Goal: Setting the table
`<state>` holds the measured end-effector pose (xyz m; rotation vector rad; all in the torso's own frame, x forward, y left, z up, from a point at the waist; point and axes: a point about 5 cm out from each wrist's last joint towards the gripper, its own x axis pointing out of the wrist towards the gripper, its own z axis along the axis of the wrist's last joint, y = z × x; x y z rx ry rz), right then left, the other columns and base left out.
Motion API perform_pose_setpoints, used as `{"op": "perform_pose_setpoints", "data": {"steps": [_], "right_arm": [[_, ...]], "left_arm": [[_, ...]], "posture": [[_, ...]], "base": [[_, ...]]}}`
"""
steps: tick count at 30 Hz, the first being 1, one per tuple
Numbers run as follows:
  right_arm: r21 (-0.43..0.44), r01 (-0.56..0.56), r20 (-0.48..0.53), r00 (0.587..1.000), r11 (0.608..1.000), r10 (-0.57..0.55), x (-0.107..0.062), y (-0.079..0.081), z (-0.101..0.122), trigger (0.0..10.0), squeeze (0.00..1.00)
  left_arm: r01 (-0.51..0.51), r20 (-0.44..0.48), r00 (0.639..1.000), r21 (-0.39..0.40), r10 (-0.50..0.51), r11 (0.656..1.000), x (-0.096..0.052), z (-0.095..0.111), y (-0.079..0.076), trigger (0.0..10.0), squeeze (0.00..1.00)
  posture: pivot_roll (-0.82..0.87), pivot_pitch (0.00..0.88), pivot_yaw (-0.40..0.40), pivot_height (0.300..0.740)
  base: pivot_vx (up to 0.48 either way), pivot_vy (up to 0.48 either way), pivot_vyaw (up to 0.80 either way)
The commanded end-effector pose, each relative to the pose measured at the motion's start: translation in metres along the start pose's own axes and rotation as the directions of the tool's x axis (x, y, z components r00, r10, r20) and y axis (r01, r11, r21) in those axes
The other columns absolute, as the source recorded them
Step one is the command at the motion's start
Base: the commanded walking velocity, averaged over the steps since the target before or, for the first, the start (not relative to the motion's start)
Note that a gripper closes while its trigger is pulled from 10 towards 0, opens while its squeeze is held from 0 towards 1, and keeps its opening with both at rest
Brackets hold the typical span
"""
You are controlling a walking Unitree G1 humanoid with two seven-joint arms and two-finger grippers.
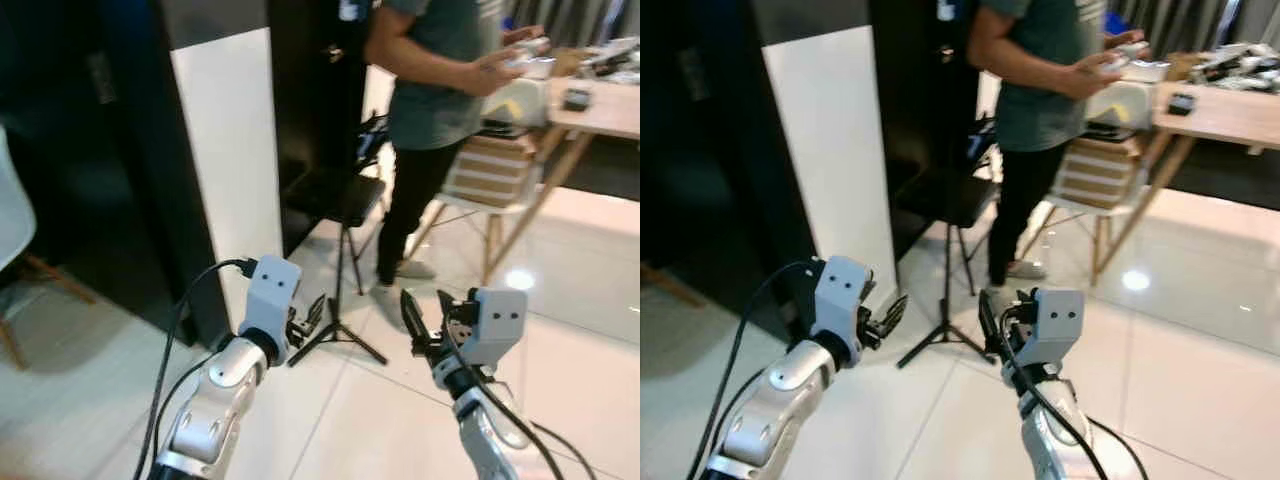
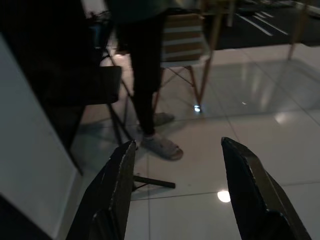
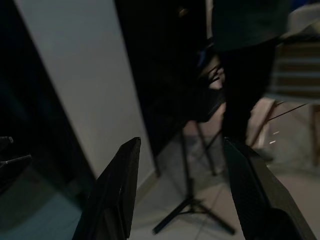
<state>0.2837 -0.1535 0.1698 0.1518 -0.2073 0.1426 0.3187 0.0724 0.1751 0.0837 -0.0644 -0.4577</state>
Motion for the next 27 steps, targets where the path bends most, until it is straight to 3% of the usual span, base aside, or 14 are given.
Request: {"op": "perform_pose_setpoints", "data": {"steps": [1, 27], "right_arm": [[0.011, -0.002, -0.028, 1.000, 1.000, 0.002, -0.0023, 0.0024, -0.0066, 10.0, 0.00], [0.008, -0.005, -0.030, 1.000, 1.000, 0.005, -0.0021, 0.0029, -0.0066, 10.0, 0.00]], "left_arm": [[-0.016, -0.029, 0.999, 0.007, 0.016, 1.000, -0.0033, -0.0068, 0.0044, 10.0, 0.00], [-0.016, -0.025, 1.000, 0.006, 0.016, 1.000, -0.0031, -0.0060, 0.0048, 10.0, 0.00]], "posture": [[-0.06, 0.012, 0.100, 0.740], [-0.06, 0.012, 0.099, 0.740]], "base": [[0.000, 0.000, -0.74], [0.000, 0.000, -0.74]]}}
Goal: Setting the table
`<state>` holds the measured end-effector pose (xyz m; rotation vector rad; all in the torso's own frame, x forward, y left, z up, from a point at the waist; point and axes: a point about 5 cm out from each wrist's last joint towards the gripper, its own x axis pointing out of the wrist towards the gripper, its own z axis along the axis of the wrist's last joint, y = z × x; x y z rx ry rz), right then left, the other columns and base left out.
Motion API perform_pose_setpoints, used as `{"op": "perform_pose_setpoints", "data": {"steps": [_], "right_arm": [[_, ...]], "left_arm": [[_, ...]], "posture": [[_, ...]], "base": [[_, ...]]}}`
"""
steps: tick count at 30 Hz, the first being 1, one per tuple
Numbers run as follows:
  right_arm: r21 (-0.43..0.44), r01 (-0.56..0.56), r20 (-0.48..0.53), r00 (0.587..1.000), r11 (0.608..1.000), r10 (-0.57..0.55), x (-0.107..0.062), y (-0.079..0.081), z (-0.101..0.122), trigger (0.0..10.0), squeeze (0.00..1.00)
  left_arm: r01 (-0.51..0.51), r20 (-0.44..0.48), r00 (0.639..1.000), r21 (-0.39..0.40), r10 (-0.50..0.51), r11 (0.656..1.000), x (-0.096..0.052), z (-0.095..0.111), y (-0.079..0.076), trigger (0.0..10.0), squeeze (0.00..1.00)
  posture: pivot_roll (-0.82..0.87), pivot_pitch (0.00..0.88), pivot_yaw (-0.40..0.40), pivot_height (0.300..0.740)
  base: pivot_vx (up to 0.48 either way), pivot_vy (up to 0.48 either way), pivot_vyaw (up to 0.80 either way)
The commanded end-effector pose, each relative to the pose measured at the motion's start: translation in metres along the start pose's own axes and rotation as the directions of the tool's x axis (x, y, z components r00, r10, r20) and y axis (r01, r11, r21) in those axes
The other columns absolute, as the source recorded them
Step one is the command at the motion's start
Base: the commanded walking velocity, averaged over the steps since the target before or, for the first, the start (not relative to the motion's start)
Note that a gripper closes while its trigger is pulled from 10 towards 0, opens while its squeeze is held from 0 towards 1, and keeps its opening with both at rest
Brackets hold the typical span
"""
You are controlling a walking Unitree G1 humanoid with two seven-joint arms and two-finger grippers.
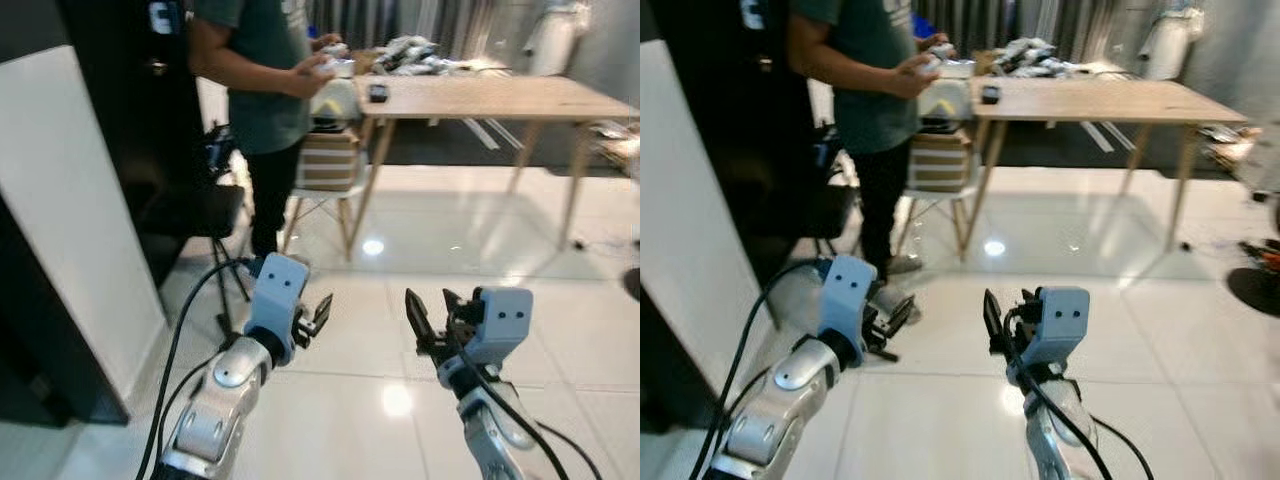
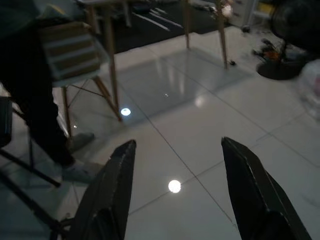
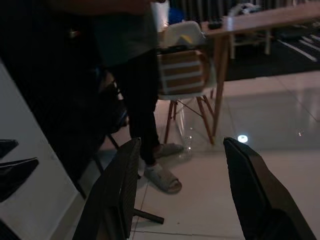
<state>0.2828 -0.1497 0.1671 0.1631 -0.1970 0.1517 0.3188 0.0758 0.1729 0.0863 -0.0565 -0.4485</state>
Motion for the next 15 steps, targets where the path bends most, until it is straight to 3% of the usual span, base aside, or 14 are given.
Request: {"op": "perform_pose_setpoints", "data": {"steps": [1, 15], "right_arm": [[-0.005, 0.002, -0.020, 1.000, 1.000, -0.002, -0.0011, -0.0007, -0.0035, 10.0, 0.00], [-0.010, -0.001, -0.024, 1.000, 1.000, 0.001, -0.0009, -0.0012, -0.0039, 10.0, 0.00]], "left_arm": [[-0.007, -0.017, 1.000, 0.005, 0.007, 1.000, -0.0015, -0.0037, 0.0019, 10.0, 0.00], [-0.003, -0.017, 1.000, 0.004, 0.003, 1.000, -0.0012, -0.0041, 0.0008, 10.0, 0.00]], "posture": [[-0.06, 0.012, 0.099, 0.740], [-0.06, 0.008, 0.097, 0.740]], "base": [[0.000, 0.000, -0.74], [0.000, 0.000, -0.74]]}}
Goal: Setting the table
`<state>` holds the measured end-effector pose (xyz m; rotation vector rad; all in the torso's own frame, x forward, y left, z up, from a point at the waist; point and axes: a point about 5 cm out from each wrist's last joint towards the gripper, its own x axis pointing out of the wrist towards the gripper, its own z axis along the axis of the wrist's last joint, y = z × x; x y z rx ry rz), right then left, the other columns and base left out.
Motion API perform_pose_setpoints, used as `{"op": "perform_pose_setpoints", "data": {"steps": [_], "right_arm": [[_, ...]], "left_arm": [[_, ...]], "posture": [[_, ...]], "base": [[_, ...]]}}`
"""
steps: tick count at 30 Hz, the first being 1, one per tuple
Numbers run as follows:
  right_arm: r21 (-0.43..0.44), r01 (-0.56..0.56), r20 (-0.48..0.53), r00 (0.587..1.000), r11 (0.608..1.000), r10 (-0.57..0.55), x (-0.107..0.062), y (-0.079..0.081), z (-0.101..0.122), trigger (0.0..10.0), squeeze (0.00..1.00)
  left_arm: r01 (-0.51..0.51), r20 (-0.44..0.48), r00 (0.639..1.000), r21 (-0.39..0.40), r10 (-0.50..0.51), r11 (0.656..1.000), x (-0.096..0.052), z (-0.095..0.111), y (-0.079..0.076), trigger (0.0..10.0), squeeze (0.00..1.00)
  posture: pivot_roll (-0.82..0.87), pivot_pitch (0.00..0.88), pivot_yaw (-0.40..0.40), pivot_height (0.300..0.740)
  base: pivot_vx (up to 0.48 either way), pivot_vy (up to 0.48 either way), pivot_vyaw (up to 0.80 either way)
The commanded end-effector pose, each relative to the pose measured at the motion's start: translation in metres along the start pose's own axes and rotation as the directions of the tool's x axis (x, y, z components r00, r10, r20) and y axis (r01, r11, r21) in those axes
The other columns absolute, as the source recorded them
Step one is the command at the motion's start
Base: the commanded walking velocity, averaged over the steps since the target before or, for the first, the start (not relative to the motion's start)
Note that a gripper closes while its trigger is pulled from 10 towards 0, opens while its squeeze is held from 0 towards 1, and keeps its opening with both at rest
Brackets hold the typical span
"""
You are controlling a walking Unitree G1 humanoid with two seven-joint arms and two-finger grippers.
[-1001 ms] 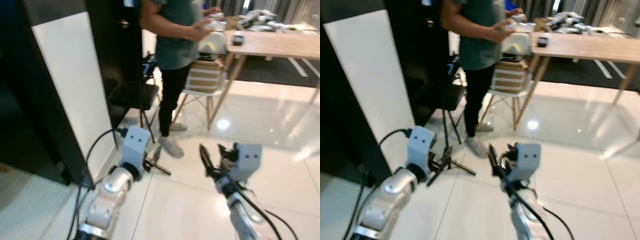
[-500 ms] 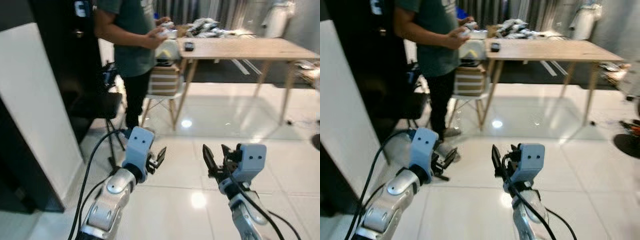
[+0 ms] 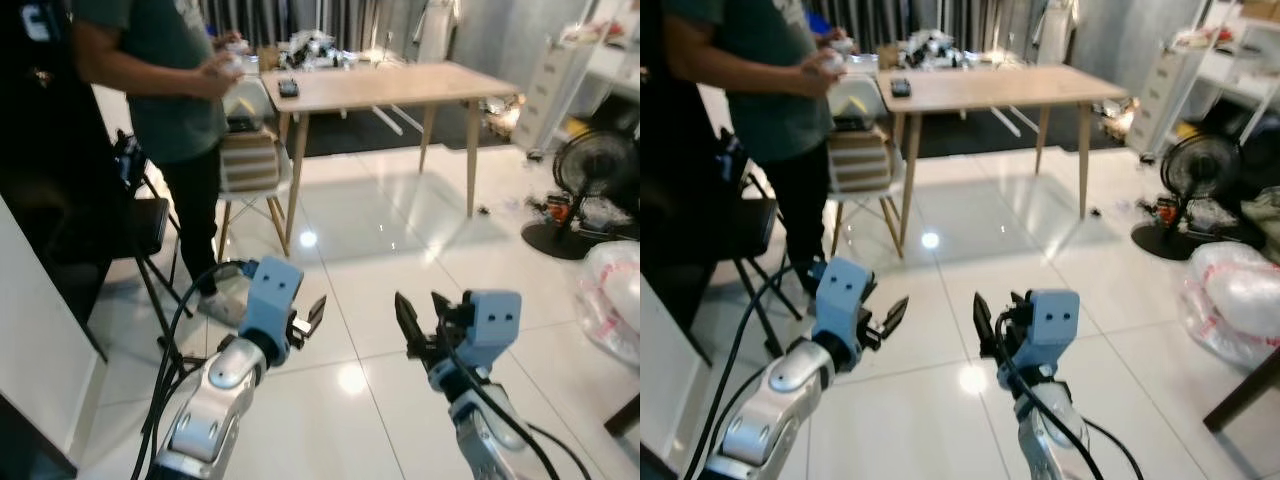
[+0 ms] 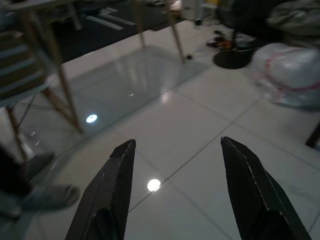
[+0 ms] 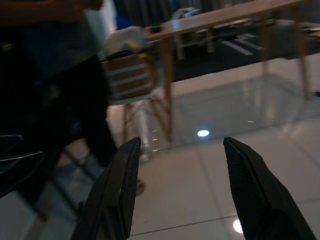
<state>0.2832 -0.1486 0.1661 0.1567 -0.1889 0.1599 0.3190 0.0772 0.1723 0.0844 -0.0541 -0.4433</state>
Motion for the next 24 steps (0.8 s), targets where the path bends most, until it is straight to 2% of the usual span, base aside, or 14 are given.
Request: {"op": "perform_pose_setpoints", "data": {"steps": [1, 24], "right_arm": [[-0.005, 0.007, -0.014, 1.000, 1.000, -0.007, -0.0013, -0.0021, -0.0027, 10.0, 0.00], [-0.008, 0.013, -0.020, 1.000, 1.000, -0.013, -0.0010, -0.0029, -0.0034, 10.0, 0.00]], "left_arm": [[0.002, -0.015, 1.000, 0.006, -0.002, 1.000, -0.0008, -0.0033, -0.0005, 10.0, 0.00], [0.005, -0.014, 1.000, 0.007, -0.004, 1.000, 0.0001, -0.0027, -0.0010, 10.0, 0.00]], "posture": [[-0.06, 0.008, 0.097, 0.740], [-0.06, 0.008, 0.099, 0.740]], "base": [[0.000, 0.000, -0.74], [0.000, 0.000, -0.74]]}}
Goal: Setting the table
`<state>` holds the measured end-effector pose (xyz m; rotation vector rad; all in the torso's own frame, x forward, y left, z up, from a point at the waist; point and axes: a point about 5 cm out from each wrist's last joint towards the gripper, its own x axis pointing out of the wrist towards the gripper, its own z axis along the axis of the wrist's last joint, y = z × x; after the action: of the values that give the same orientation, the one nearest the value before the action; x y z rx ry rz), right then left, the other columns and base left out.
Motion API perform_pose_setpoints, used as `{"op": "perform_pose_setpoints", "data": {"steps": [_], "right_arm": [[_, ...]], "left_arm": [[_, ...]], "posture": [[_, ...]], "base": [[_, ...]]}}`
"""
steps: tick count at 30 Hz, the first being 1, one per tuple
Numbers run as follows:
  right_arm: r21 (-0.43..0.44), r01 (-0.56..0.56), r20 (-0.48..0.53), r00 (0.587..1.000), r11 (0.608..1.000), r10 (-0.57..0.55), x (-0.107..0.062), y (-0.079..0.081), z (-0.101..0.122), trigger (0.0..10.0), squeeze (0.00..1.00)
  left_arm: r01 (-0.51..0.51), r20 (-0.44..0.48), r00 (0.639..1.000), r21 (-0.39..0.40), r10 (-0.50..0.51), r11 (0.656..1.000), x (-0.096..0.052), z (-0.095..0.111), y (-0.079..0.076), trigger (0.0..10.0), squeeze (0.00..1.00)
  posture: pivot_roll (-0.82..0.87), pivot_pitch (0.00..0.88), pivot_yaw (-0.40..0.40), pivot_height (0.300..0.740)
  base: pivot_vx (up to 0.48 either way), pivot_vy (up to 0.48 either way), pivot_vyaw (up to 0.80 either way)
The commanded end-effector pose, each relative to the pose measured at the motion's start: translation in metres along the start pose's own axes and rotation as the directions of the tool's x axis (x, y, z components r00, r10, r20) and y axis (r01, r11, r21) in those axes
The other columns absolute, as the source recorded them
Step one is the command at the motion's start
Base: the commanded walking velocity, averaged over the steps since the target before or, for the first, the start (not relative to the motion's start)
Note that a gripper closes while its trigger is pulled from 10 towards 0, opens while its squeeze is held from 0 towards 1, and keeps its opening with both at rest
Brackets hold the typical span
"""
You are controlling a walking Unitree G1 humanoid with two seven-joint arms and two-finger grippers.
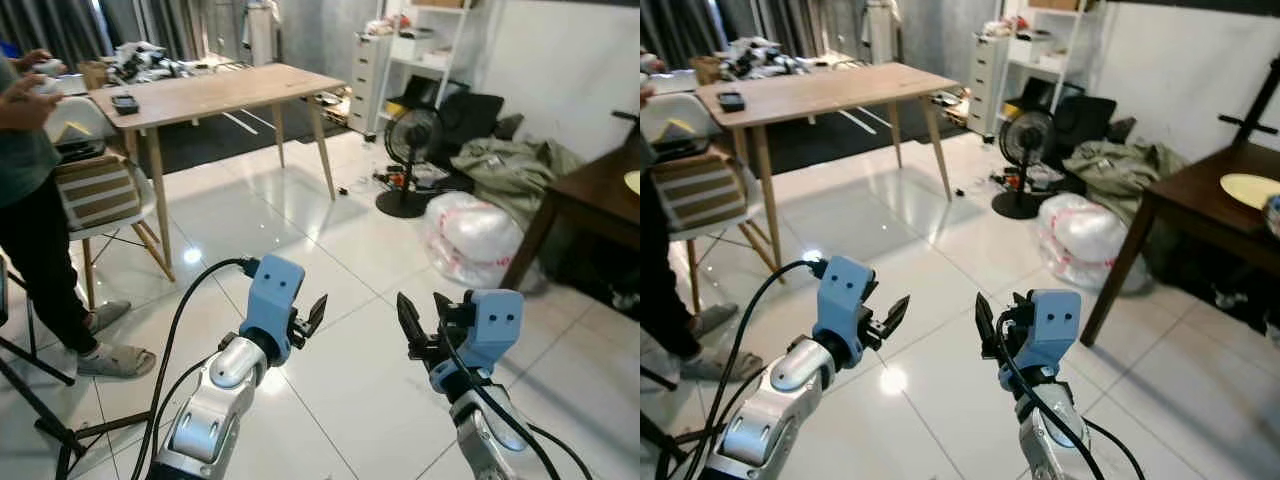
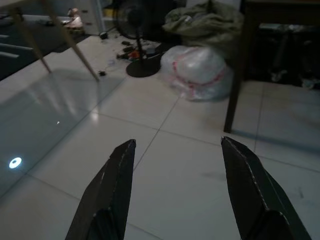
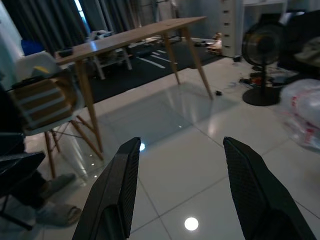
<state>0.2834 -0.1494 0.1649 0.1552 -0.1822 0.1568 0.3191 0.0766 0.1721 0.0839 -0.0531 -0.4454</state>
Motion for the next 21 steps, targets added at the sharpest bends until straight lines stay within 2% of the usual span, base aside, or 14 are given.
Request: {"op": "perform_pose_setpoints", "data": {"steps": [1, 21], "right_arm": [[-0.007, 0.009, -0.013, 1.000, 1.000, -0.009, -0.0008, -0.0020, -0.0023, 10.0, 0.00], [-0.025, 0.039, -0.031, 0.999, 0.999, -0.040, -0.0012, -0.0054, -0.0055, 10.0, 0.00]], "left_arm": [[0.003, -0.013, 1.000, 0.008, -0.002, 1.000, -0.0002, -0.0026, -0.0005, 10.0, 0.00], [-0.001, -0.013, 1.000, 0.015, 0.001, 1.000, -0.0008, -0.0029, 0.0013, 10.0, 0.00]], "posture": [[-0.06, 0.008, 0.099, 0.740], [-0.06, 0.008, 0.103, 0.740]], "base": [[0.000, 0.000, -0.74], [0.000, 0.000, -0.74]]}}
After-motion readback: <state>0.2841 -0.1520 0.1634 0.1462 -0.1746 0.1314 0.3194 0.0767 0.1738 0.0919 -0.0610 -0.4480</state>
